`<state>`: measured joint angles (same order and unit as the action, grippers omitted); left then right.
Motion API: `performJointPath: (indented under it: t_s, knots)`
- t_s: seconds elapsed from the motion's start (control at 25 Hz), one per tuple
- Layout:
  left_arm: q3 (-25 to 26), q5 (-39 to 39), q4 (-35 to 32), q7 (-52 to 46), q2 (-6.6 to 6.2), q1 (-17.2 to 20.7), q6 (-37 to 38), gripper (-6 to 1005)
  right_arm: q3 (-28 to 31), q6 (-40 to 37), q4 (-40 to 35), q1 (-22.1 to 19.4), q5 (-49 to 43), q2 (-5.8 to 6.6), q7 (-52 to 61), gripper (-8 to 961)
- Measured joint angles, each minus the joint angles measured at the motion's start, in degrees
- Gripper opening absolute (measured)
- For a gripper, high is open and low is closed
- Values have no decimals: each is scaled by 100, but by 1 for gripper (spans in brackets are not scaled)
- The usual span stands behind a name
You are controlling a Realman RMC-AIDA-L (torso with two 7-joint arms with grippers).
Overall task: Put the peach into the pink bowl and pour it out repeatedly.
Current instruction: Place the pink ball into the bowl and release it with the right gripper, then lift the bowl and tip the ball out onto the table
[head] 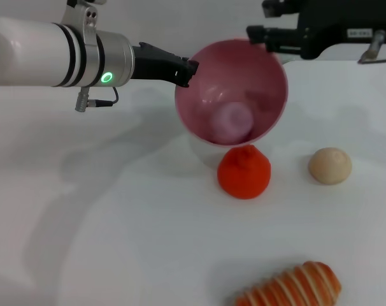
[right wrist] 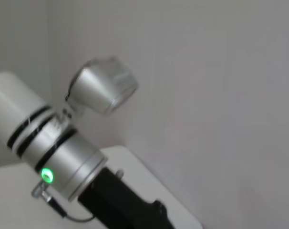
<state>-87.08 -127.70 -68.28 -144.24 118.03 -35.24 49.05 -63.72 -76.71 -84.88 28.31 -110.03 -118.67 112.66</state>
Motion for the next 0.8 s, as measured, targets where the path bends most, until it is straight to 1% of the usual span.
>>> performJointPath:
  t_s: [0.04, 0.16, 0.24, 0.32, 0.44, 0.52, 0.6, 0.68, 0.8]
  knots:
    - [-7, -5, 1, 1, 0, -1, -1, 107, 53, 0, 1, -57, 141, 0, -107, 491]
    - [-50, -8, -2, 18, 0, -1, -32, 108, 283, 0, 146, -399, 1126, -6, -884, 489]
    - [-65, -9, -15, 44, 0, 2, -52, 108, 391, -112, 515, -773, 2404, 0, -1907, 488]
    - [-77, -9, -21, 67, 0, 1, -88, 109, 442, -399, 1035, -1130, 3760, 6, -3031, 487]
    - [-199, 3, 3, 46, 6, -43, -169, 109, 573, -1153, 2084, -1660, 5698, -1, -4726, 486]
    - [-273, 23, 0, 17, 12, -84, -201, 109, 730, -1638, 2868, -1854, 6604, 3, -5555, 485]
    - [-308, 30, -21, 9, 24, -134, -214, 110, 1034, -1986, 3535, -1938, 7195, 15, -6063, 483]
    - [-375, 39, -24, -3, 35, -200, -252, 110, 1382, -2145, 3919, -2004, 7323, 22, -6227, 482]
    - [-601, 84, -6, -48, 36, -271, -473, 111, 1820, -2251, 4281, -2123, 7277, 22, -6547, 481]
